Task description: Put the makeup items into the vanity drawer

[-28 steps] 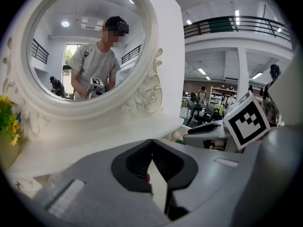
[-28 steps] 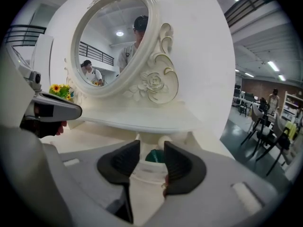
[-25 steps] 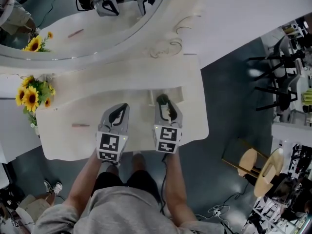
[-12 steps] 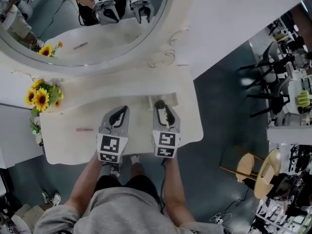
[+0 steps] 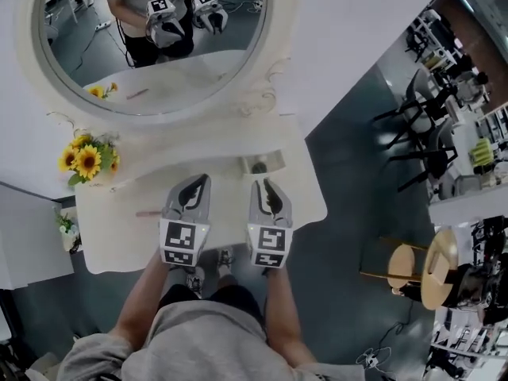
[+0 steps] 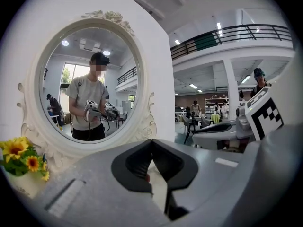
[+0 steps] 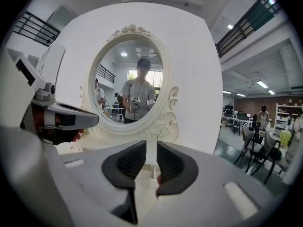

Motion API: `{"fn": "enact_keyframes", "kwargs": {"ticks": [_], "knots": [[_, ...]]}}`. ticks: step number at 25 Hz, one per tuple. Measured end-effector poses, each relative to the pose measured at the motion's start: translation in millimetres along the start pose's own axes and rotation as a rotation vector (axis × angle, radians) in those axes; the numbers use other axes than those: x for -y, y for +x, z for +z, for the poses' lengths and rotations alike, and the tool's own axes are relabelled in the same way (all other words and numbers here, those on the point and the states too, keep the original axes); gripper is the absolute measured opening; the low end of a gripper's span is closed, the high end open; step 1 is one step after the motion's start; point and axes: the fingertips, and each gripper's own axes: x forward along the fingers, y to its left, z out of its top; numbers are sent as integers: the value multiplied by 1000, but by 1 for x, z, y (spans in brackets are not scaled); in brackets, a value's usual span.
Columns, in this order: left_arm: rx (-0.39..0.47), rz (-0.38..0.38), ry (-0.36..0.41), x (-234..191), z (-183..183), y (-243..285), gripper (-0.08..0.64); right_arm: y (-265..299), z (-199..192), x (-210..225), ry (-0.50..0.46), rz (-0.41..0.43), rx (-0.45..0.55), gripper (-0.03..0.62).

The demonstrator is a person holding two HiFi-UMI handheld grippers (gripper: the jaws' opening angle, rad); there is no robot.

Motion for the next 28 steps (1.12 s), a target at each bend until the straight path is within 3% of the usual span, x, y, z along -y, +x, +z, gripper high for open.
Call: {"fn": "enact_keyframes", "kwargs": {"ticks": [9, 15, 21, 28], "knots": [[44, -51, 22, 10, 6, -50, 11, -58, 15, -26, -11, -80, 63, 6], [47, -55, 26, 5, -3, -83, 11, -82, 6, -50, -4, -95, 58, 6], [46, -28, 16, -9, -6, -95, 11, -79, 14, -73, -14, -44, 66, 6], [24, 80, -17, -49, -20, -115, 11, -53, 20, -117, -50, 82, 61, 6]]}}
